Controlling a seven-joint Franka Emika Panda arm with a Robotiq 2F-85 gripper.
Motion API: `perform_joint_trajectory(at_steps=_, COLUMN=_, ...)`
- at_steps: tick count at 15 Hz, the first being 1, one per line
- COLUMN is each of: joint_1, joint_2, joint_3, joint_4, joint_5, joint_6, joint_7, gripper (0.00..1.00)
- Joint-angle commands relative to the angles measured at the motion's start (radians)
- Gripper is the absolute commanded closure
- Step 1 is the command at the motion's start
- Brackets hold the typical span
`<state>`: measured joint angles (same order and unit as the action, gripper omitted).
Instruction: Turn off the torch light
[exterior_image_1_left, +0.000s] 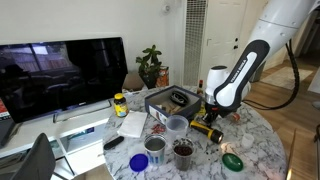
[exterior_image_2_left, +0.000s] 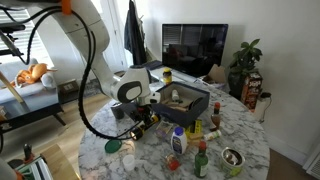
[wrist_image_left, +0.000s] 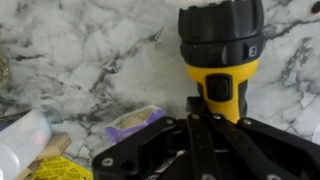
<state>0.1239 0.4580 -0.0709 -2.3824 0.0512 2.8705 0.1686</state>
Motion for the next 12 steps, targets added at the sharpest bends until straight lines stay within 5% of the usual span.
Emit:
perform_joint_trajectory(at_steps=1, joint_1=0.056, joint_2=0.033, joint_3=-0.045, joint_4=0.022, joint_5=-0.041, joint_6=-0.025, joint_7=0.080, gripper=1.00)
perform_joint_trajectory(at_steps=9, joint_1=0.179, joint_2=-0.053, joint_3=-0.176, joint_4=-0.038, joint_5=-0.143, joint_6=0.033, joint_7=0.200, gripper=1.00)
perform_joint_trajectory(at_steps=12, joint_1=0.176, joint_2=-0.090, joint_3=-0.184, joint_4=-0.054, joint_5=-0.169, joint_6=-0.006, joint_7=0.196, gripper=1.00)
